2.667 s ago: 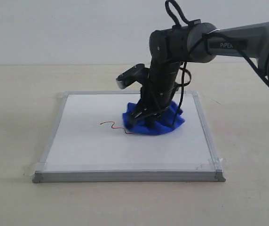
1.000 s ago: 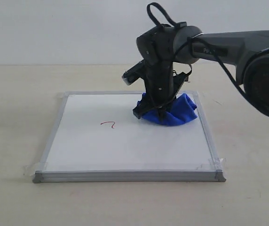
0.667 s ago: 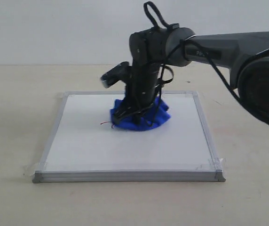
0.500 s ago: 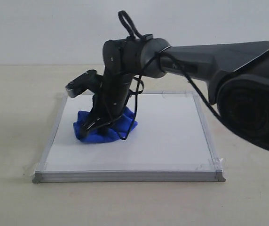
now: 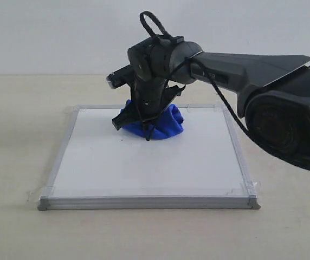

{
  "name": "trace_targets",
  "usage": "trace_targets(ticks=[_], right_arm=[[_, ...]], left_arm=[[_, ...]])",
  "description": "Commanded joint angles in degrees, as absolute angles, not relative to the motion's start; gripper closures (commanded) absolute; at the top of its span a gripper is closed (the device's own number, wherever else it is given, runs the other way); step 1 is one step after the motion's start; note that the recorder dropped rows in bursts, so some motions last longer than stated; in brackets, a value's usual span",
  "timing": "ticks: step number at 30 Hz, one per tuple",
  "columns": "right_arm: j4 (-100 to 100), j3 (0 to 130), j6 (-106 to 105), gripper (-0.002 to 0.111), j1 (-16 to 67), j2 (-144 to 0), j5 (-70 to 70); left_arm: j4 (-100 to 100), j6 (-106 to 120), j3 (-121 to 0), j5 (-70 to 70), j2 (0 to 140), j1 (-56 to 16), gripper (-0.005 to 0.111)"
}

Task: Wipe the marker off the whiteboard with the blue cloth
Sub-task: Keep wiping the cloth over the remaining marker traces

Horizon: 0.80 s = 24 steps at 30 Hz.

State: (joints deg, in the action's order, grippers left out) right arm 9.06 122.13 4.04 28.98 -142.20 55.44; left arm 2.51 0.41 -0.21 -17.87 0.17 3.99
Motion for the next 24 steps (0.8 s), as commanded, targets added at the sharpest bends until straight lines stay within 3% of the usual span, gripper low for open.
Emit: trace_targets(ticks=[1,5,7,14,20,24], right_arm=[[3.61,121.88,-2.94,0.108,28.49,-143.33,56.72],[-18.07,121.88,-27.06,0.108,31.33,-143.33,54.08],[-17.56,121.88,-27.2,0.108,32.39,-143.33,53.58],[19.02,121.88,2.6,0.108,29.38,-143.46,56.83],[-8.26,121.88,-24.08,0.108,29.34,-143.46,67.79],[-10.49,121.88,-29.34,0.108,32.22,-143.46,69.96]], left_arm=[[2.32,0.43,0.0,-17.29,0.0,4.06,0.102],[2.32,0.43,0.0,-17.42,0.0,4.06,0.102],[2.32,0.43,0.0,-17.42,0.0,4.06,0.102],[2.32,0.43,0.0,-17.42,0.0,4.06,0.102],[2.32,0.43,0.0,-17.42,0.0,4.06,0.102],[2.32,0.43,0.0,-17.42,0.0,4.06,0.102]])
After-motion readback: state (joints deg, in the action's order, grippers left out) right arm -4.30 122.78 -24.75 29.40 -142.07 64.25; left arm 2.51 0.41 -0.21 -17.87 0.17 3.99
